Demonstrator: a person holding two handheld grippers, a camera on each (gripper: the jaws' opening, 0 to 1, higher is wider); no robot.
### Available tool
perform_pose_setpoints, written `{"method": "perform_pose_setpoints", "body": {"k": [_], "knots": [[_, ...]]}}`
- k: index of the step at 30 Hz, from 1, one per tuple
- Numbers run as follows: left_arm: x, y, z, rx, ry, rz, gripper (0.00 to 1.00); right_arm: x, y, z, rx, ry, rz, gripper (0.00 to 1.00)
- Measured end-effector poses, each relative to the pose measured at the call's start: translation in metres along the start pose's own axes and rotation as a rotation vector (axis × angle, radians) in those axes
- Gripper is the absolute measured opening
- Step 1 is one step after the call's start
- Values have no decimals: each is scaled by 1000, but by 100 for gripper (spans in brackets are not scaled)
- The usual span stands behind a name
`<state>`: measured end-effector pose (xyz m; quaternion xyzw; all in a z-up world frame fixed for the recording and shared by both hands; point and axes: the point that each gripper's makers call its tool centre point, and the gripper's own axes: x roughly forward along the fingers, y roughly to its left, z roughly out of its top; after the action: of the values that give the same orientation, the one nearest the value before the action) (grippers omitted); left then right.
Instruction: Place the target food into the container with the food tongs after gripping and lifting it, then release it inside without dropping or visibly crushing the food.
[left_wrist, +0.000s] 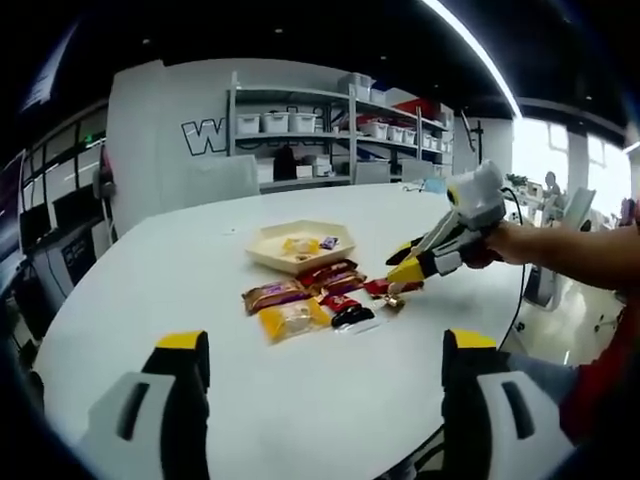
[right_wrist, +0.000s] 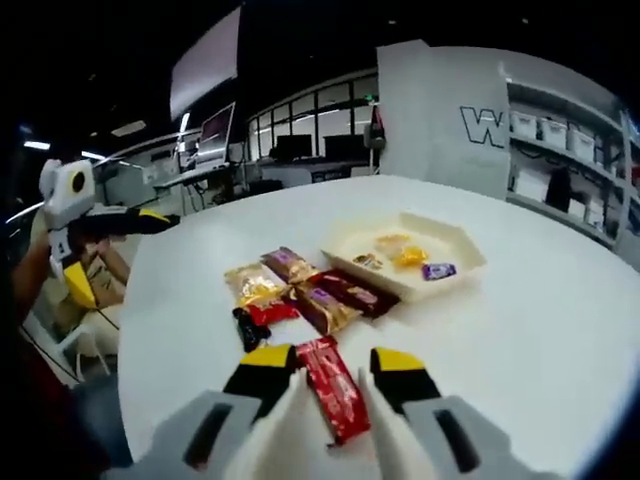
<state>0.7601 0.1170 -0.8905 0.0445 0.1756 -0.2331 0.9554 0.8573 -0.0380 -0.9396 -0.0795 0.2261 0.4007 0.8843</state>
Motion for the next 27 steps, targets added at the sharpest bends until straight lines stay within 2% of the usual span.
{"method": "perform_pose_setpoints", "body": {"k": [4,6,10,15,23,27], "knots": [[1,0,-2,-1,2,0,94,-1,-1,0,9,8,-7,22],[2,-1,-3,-2,8,-4,94,-2,-8,0,86,4,-65,20],[2,-1,-6,-4,16,-2,95,-6,-10,0,187,-25,-58,18],[1,-1,-10,12,35,-6,95,-14,-14,7,232,-69,-56,18],[3,-7,-7,20,31,-18,95,-25,-19,19,303,-123,-49,18],[4,-8,-8,20,35,-21,95,-25,-18,23,301,-131,-49,18]]}}
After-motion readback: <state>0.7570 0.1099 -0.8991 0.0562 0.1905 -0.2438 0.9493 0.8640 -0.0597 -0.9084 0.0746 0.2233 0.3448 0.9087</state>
